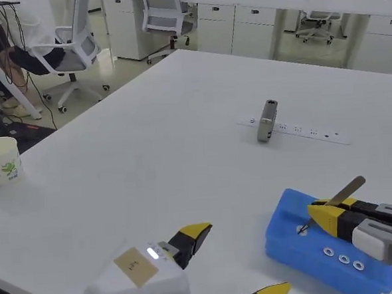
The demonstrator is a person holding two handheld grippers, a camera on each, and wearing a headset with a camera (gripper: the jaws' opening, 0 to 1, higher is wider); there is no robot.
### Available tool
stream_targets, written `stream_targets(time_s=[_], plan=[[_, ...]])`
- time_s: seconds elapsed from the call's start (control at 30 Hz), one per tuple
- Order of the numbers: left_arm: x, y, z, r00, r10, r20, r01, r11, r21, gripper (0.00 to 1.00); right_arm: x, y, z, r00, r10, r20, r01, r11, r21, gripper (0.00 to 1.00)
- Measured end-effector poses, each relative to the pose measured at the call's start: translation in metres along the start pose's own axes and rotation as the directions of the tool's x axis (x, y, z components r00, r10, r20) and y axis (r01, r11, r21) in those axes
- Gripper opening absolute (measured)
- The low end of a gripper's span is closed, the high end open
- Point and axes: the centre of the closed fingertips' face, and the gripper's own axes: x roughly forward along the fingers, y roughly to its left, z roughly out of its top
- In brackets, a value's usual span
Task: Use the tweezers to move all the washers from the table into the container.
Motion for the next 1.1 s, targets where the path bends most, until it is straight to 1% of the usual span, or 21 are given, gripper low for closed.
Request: stream_targets(time_s=[0.07,0.13,0.3,0.43,0.47,0.5,0.57,0.67,0.83,0.97,1.1], plan=[[0.0,-0.001,0.001,0.9999,-0.005,0.009,0.005,1.0,0.002,0.63,0.002,-0.003,-0.005,0.9997,0.002,-0.024,-0.002,1.0,-0.001,0.03],[0.0,-0.001,0.001,1.0,-0.005,0.004,0.005,1.0,0.004,0.63,0.002,-0.006,-0.007,0.9995,0.003,-0.033,-0.003,1.0,-0.002,0.03],[0.0,0.0,0.002,0.9999,-0.001,0.011,0.001,1.0,0.002,0.63,0.003,-0.015,-0.009,0.9994,-0.001,-0.036,0.002,1.0,0.023,0.03],[0.0,0.0,0.002,0.9999,-0.002,0.01,0.002,1.0,0.004,0.63,0.006,-0.03,-0.012,0.999,-0.026,-0.036,0.029,0.996,0.088,0.03],[0.0,0.0,0.002,0.9999,-0.002,0.011,0.002,1.0,0.003,0.63,0.007,-0.033,-0.014,0.9985,-0.033,-0.043,0.038,0.994,0.106,0.03],[0.0,0.0,0.002,0.9999,-0.003,0.011,0.003,1.0,0.003,0.63,0.008,-0.038,-0.017,0.9971,-0.05,-0.057,0.056,0.991,0.122,0.03],[0.0,-0.001,0.002,0.9999,-0.005,0.011,0.005,1.0,0.001,0.63,0.01,-0.044,-0.02,0.9958,-0.061,-0.068,0.07,0.989,0.132,0.03],[0.0,-0.001,0.001,1.0,-0.005,0.005,0.005,1.0,0.003,0.62,0.011,-0.049,-0.027,0.994,-0.064,-0.088,0.078,0.984,0.162,0.03],[0.0,0.0,0.0,1.0,-0.005,0.003,0.005,1.0,0.004,0.62,0.015,-0.058,-0.039,0.9889,-0.075,-0.128,0.096,0.981,0.169,0.03],[0.001,-0.001,-0.001,1.0,-0.007,-0.007,0.007,1.0,0.008,0.62,0.019,-0.063,-0.044,0.9868,-0.077,-0.142,0.101,0.979,0.175,0.03],[0.001,-0.001,-0.002,0.9999,-0.005,-0.011,0.005,1.0,0.012,0.62,0.022,-0.066,-0.054,0.9818,-0.074,-0.175,0.105,0.979,0.173,0.03]])
